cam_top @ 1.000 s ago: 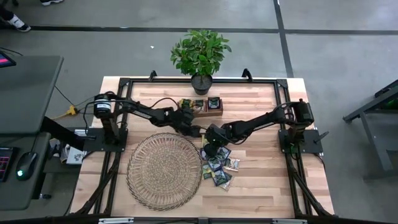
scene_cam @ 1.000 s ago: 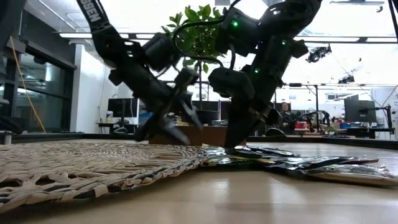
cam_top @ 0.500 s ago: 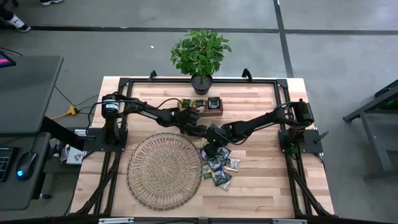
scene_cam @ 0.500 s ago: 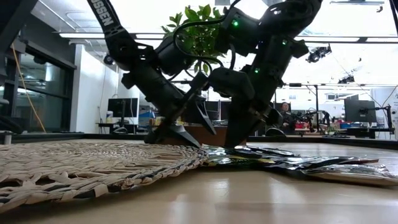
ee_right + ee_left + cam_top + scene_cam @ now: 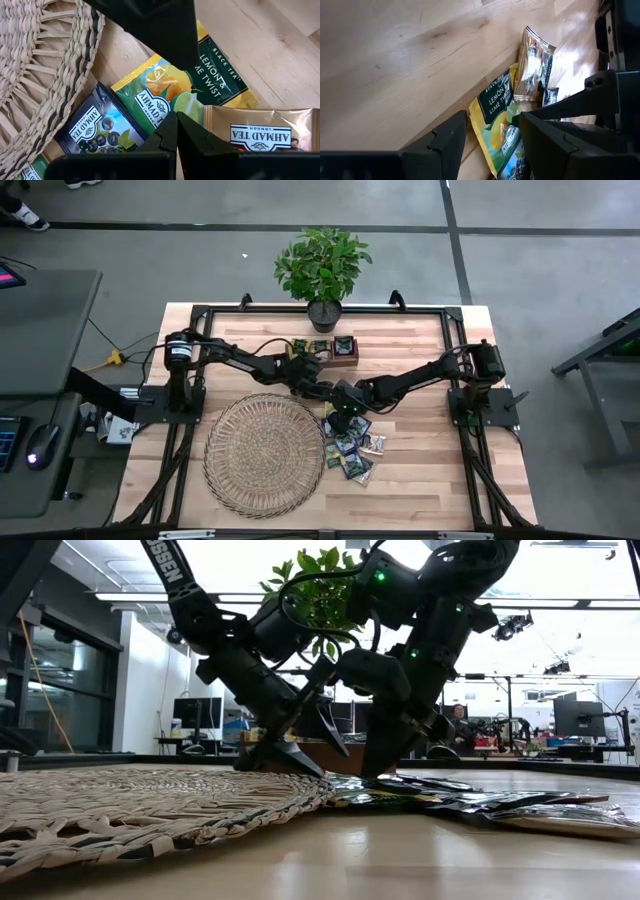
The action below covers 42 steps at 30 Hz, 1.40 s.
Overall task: Pick & Place Tea
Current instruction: Put the yellow tea bag into the left section of the wooden organizer
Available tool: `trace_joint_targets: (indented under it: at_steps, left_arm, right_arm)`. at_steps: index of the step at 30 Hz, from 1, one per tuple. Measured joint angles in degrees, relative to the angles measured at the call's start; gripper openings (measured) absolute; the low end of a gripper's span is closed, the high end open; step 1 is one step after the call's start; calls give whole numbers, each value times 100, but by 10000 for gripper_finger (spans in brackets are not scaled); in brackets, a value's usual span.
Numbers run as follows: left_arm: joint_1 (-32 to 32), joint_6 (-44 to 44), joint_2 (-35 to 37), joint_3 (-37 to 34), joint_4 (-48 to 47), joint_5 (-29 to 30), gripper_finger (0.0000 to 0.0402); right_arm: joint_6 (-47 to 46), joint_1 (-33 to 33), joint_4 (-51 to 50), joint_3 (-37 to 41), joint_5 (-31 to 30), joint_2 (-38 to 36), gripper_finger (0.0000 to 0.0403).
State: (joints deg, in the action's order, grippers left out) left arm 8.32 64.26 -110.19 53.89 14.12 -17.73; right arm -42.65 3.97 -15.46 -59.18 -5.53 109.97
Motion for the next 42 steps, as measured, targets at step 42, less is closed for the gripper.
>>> trace_joint_targets:
  at_steps: [42]
  left_arm:
    - [-13, -452, -85, 13, 95, -375, 83]
  right_arm:
    - [-234, 57, 258, -7, 99, 4, 0]
